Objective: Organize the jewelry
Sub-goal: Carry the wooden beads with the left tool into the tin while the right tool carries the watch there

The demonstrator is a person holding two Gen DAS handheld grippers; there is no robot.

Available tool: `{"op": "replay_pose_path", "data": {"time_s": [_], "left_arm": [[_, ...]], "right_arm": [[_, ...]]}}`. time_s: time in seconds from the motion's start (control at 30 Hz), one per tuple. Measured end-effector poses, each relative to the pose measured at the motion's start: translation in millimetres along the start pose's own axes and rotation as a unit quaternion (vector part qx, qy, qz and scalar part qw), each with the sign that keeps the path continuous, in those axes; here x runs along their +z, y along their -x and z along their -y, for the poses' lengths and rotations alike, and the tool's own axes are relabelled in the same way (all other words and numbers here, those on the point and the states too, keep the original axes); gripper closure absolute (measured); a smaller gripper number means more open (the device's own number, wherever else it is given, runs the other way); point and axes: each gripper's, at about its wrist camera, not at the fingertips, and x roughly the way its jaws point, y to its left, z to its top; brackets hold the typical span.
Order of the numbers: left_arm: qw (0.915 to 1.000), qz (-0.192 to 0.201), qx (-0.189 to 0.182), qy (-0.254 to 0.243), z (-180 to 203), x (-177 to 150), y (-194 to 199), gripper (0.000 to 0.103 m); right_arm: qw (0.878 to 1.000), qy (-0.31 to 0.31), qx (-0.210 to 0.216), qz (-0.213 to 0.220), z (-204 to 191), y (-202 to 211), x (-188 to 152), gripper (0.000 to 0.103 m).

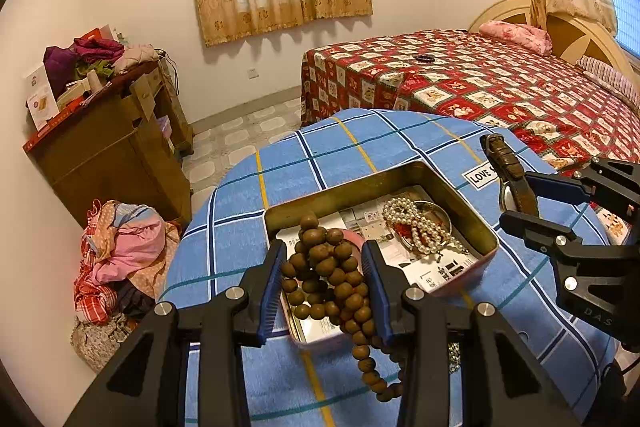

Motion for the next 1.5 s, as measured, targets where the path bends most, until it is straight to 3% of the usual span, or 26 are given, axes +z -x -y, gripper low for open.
{"op": "replay_pose_path", "data": {"time_s": [0.53, 1.5], "left_arm": [[0.9999, -0.015, 0.007, 0.000, -5.0, 12.5, -26.8, 0.063], [0.9982, -0.057, 0.014, -0.010, -3.1, 6.4, -74.6, 0.063]], "right_arm": [[1.000, 0.014, 0.007, 0.000, -3.3, -21.6, 14.0, 0.065], [0.998, 0.023, 0.017, -0.050, -4.8, -76.2, 8.9, 0.065]]}}
